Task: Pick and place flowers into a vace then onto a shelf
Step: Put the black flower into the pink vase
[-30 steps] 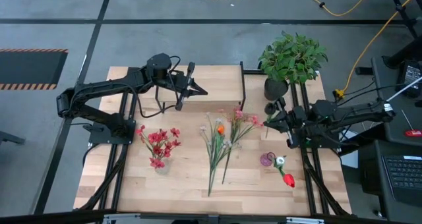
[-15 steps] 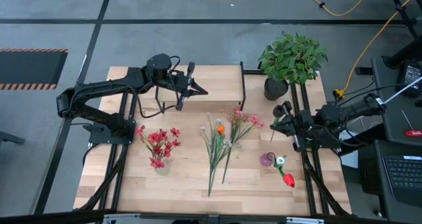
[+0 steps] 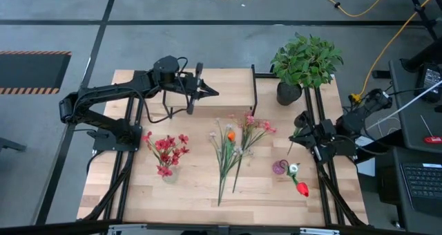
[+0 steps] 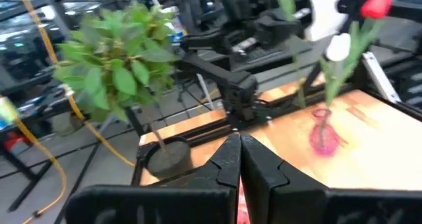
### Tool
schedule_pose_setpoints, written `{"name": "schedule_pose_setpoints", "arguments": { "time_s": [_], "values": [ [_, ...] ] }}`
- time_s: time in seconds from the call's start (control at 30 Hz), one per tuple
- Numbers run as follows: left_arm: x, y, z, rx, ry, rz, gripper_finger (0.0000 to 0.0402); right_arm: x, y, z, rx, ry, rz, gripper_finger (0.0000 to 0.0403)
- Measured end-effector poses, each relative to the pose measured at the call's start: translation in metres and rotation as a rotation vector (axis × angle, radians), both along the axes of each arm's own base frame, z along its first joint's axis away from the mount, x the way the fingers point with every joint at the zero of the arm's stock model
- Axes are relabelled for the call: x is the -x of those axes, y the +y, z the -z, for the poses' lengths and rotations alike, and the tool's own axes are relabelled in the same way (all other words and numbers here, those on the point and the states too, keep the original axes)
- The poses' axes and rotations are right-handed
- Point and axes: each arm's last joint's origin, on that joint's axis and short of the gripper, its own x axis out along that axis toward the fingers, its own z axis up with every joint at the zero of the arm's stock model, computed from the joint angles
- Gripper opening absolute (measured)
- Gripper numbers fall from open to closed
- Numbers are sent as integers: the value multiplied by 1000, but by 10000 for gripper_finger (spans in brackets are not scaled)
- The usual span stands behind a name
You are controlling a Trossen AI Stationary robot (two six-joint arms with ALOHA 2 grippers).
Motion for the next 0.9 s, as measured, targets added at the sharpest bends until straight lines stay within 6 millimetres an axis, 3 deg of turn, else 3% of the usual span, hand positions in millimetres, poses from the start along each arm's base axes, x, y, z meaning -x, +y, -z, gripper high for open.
{"name": "schedule_pose_setpoints", "arguments": {
  "time_s": [0.63, 0.9],
  "values": [
    [-1, 0, -3, 156, -17, -22, 3, 2, 39, 6, 81, 62, 69, 0],
    [-5, -12, -7, 143, -48, 25, 3, 4, 47, 5, 149, 34, 72, 0]
  ]
}}
